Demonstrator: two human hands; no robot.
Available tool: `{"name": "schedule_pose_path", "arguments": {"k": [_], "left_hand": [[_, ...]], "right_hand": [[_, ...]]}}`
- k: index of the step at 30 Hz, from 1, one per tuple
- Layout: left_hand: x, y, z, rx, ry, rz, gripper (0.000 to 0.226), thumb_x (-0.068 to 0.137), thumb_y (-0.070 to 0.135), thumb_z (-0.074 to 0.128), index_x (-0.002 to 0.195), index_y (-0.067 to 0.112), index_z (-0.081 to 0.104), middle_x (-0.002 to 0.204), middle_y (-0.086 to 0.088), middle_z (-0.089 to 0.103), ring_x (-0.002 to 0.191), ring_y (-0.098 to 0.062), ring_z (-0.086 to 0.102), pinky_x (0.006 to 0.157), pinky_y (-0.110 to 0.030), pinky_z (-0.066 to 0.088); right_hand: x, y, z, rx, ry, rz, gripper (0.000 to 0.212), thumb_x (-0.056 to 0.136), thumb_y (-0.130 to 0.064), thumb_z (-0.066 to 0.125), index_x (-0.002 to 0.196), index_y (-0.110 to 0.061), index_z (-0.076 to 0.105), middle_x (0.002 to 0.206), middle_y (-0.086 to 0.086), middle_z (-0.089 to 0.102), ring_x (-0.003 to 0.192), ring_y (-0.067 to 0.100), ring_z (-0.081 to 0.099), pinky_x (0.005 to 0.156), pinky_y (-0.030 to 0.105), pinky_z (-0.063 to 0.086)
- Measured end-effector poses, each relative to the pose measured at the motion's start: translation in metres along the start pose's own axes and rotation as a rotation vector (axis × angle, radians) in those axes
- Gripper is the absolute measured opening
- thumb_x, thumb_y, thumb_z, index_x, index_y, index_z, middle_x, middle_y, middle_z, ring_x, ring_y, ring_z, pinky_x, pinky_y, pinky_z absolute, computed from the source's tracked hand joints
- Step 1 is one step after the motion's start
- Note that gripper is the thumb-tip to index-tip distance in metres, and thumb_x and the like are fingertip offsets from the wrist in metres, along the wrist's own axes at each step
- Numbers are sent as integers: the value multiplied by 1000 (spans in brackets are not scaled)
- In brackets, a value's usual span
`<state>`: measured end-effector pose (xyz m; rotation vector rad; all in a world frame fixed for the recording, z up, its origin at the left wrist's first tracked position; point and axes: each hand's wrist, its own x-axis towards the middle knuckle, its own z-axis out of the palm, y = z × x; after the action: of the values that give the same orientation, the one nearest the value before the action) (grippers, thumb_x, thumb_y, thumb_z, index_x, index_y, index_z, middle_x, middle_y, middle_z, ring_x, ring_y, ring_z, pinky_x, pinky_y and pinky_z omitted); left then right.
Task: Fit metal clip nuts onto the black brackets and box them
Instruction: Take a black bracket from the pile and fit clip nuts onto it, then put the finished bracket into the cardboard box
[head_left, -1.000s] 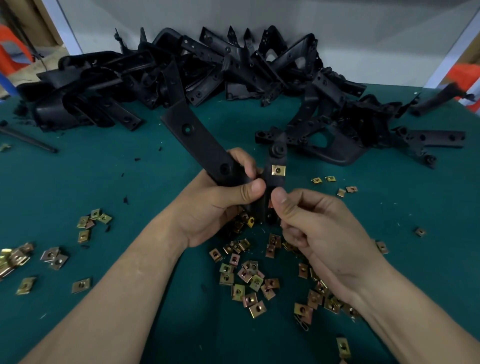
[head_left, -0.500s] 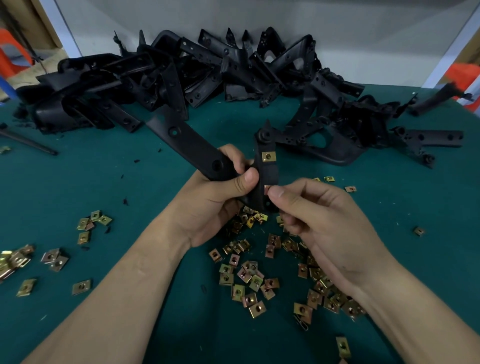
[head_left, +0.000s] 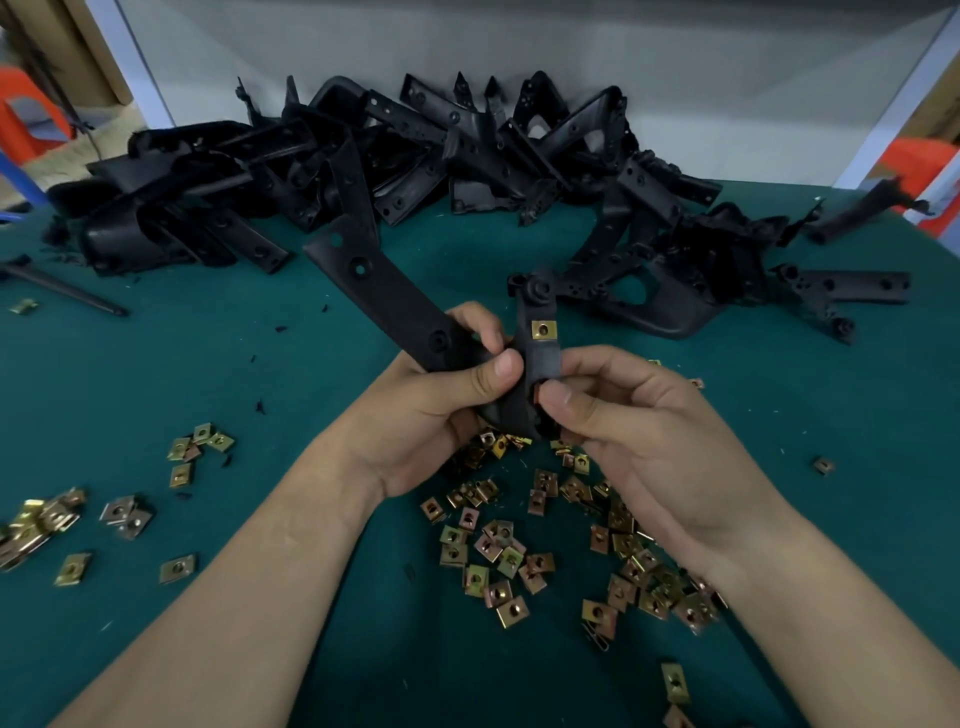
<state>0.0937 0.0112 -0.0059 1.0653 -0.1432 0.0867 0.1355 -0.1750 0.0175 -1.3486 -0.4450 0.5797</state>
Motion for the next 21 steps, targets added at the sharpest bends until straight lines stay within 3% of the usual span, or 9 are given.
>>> {"name": "schedule_pose_path", "arguments": {"k": [2, 5, 9, 12, 15, 18, 21], "left_hand": [[-2, 1, -1, -14, -8, -15, 22, 79, 18, 79, 95, 22, 64, 101, -8, 72, 85, -22, 71, 72, -31, 59], [-5, 5, -6, -11, 125, 4, 54, 78, 17, 84, 127, 26, 63, 123, -11, 71, 105, -28, 72, 80, -38, 61], [-8, 10, -2, 32, 379, 172, 76, 83, 5, 72, 147, 34, 42, 120, -12, 72, 113, -29, 69, 84, -43, 60], [-12, 7, 18, 211, 405, 266, 82, 87, 4, 72, 150, 42, 34, 118, -12, 73, 109, -29, 71, 82, -37, 60], [-15, -1, 56, 258, 349, 270, 72, 90, 2, 73, 144, 39, 43, 119, -10, 73, 109, -29, 71, 81, -37, 61], [-21, -12, 106, 257, 312, 268, 70, 90, 1, 73, 142, 39, 45, 118, -7, 74, 111, -26, 70, 84, -41, 61], [-30, -27, 163, 229, 256, 249, 72, 90, 0, 73, 143, 38, 44, 114, -2, 75, 112, -19, 70, 85, -35, 61]], "right_hand": [[-1, -1, 3, 15, 22, -23, 28, 78, -21, 78, 105, -16, 77, 103, 17, 72, 100, 26, 66, 105, 47, 47], [1, -12, -1, -8, 118, -64, 34, 84, -10, 74, 116, -19, 74, 101, 15, 71, 99, 24, 68, 105, 44, 50], [-4, -31, -12, -287, 168, -69, 38, 91, -10, 72, 119, -35, 71, 103, 1, 76, 100, 16, 71, 98, 35, 52], [-24, -39, -14, -403, 183, -124, 34, 91, -16, 74, 118, -36, 70, 104, -12, 75, 96, 3, 70, 83, 19, 53], [-54, -48, -20, -474, 291, -207, 28, 89, -18, 76, 115, -29, 71, 101, -11, 75, 91, 4, 72, 78, 22, 58], [-96, -55, -38, -629, 520, -257, 28, 85, -19, 80, 106, -36, 72, 99, -8, 70, 82, 9, 69, 76, 29, 58], [-152, -63, -58, -552, 752, -346, 34, 77, -12, 86, 94, -39, 71, 100, -3, 72, 84, 7, 68, 75, 22, 55]]}}
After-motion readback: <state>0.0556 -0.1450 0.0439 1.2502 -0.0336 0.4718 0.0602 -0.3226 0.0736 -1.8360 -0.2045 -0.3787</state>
